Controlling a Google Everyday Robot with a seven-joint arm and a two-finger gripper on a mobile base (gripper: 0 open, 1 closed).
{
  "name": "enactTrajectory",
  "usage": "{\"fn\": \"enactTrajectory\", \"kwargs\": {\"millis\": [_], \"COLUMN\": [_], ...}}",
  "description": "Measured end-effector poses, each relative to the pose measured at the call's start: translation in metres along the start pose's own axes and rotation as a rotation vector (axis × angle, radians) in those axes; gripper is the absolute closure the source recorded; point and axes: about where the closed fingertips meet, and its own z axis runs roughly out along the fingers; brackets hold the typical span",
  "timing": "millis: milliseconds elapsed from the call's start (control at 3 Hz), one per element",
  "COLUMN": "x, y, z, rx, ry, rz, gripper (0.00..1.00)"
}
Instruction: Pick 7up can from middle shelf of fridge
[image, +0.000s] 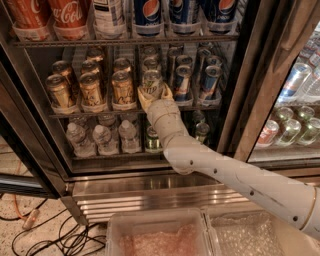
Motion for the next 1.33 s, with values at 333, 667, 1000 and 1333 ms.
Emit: {"fn": "enactTrajectory", "kwargs": {"millis": [333, 667, 1000, 1333], "x": [-0.008, -0.025, -0.045, -0.059], "y": [0.001, 0.001, -0.001, -0.005], "z": [0.000, 0.001, -0.001, -0.014], "rx": [-0.008, -0.018, -0.024, -0.031], "ry": [-0.019, -0.060, -0.108, -0.126], "rz": [0.002, 0.006, 0.005, -0.005], "gripper": [1.00, 1.00, 1.00, 1.00]}}
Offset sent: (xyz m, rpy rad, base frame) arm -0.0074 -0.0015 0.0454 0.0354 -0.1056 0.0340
